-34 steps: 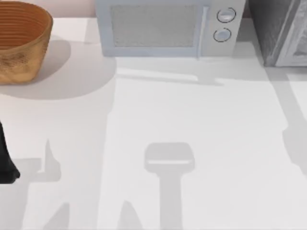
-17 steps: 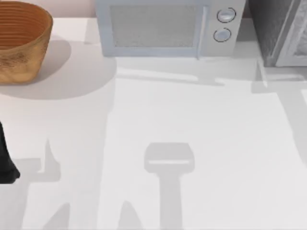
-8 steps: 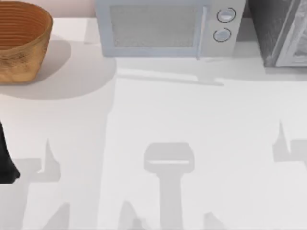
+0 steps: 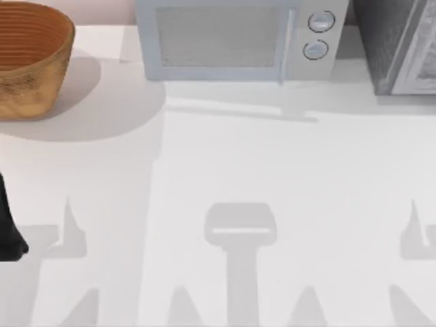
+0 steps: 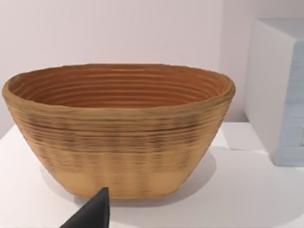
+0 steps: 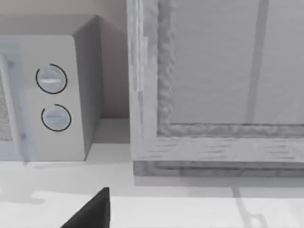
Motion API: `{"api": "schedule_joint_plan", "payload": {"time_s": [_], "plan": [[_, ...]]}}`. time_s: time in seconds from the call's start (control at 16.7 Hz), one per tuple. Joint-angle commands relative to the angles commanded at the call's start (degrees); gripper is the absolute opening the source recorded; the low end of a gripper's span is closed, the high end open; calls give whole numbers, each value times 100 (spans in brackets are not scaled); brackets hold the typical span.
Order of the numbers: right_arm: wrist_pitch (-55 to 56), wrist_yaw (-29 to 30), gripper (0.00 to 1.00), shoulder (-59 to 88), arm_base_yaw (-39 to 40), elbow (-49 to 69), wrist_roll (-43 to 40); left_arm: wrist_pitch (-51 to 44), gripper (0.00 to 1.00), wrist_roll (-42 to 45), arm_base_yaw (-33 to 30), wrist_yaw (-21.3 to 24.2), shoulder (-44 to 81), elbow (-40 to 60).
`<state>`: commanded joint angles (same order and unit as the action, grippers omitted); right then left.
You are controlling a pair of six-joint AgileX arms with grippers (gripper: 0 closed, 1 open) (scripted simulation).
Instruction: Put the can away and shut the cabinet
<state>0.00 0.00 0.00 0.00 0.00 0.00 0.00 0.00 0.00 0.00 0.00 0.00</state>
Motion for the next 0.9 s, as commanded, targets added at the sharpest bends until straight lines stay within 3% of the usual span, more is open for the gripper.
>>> {"api": "schedule_joint_plan", "payload": {"time_s": [0.48, 0.9], "plan": [[147, -165, 100, 211, -123, 54, 6, 0, 100, 0, 0, 0, 0, 0], [2106, -1847, 100, 2733, -1764, 624, 86, 0, 100, 0, 0, 0, 0, 0]]}}
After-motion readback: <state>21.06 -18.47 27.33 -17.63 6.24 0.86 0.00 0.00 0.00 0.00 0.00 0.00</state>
